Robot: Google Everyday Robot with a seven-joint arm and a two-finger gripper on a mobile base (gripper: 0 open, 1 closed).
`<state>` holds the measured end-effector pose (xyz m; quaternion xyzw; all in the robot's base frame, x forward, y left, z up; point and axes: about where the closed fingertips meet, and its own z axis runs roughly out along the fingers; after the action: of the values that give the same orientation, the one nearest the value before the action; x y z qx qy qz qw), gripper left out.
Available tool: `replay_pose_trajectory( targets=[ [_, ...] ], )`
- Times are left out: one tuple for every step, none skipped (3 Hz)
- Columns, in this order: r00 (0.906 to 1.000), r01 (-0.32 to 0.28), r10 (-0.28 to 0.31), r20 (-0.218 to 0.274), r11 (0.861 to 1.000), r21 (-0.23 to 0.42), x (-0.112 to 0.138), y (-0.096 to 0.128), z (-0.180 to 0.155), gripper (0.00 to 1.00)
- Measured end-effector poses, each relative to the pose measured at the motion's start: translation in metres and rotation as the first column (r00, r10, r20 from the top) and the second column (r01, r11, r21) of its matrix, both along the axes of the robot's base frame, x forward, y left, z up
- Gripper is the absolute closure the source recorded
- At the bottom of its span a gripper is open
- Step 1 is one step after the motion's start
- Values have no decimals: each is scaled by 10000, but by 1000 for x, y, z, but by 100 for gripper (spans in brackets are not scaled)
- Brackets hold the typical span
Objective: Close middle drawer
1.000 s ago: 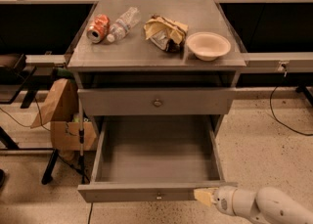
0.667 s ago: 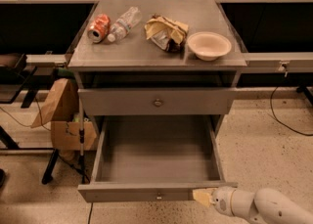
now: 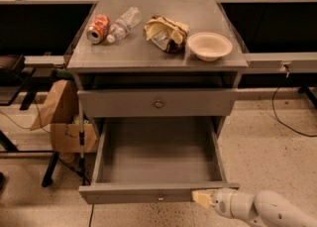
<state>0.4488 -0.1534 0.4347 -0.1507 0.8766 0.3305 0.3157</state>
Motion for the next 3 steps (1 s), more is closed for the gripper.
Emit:
replay_pose_trajectory(
  targets=[
    [9999, 116, -116, 92, 9999, 40, 6, 1, -1, 100],
    [9996, 211, -212, 192, 9998, 58, 14, 2, 0, 100],
    [9996, 211, -212, 192, 9998, 58, 14, 2, 0, 100]
  ],
)
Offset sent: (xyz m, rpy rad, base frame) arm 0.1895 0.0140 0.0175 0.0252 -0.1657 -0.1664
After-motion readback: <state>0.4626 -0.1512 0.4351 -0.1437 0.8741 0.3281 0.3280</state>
